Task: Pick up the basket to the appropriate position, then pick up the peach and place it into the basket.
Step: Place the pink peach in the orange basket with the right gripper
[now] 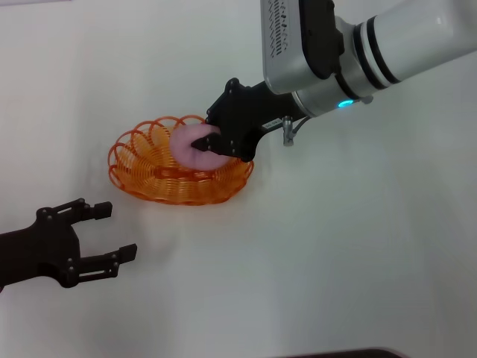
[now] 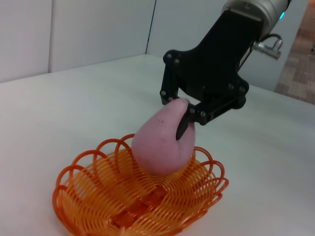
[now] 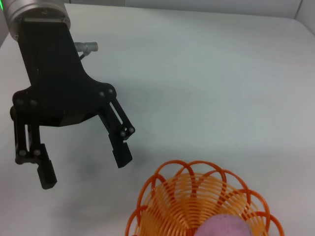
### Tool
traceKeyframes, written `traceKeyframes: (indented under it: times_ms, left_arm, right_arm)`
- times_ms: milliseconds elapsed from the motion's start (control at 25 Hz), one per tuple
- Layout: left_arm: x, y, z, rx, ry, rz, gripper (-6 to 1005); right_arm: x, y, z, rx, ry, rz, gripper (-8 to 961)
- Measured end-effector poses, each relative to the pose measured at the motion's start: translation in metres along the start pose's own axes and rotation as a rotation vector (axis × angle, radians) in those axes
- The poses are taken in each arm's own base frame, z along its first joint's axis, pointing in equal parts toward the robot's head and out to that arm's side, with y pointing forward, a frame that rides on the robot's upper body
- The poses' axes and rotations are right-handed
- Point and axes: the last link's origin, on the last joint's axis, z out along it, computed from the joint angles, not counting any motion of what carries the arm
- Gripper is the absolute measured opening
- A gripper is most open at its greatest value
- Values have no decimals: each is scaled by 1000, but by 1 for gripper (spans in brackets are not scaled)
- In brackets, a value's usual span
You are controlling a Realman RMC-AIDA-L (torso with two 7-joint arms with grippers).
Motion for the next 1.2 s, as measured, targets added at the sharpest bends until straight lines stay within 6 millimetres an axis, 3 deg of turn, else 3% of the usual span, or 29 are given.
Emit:
traceKeyframes:
  times_ms: [480, 880, 1200]
  left_arm:
    - [-1, 0, 0, -3, -6, -1, 844]
    - [-1, 1, 0, -7, -3, -1, 843]
    - [0, 1, 0, -8, -1, 0, 843]
  right_arm:
    - [1, 3, 2, -14, 7, -13, 136]
    - [2, 4, 3, -17, 2, -7, 339]
    - [1, 4, 2, -14, -13, 3, 684]
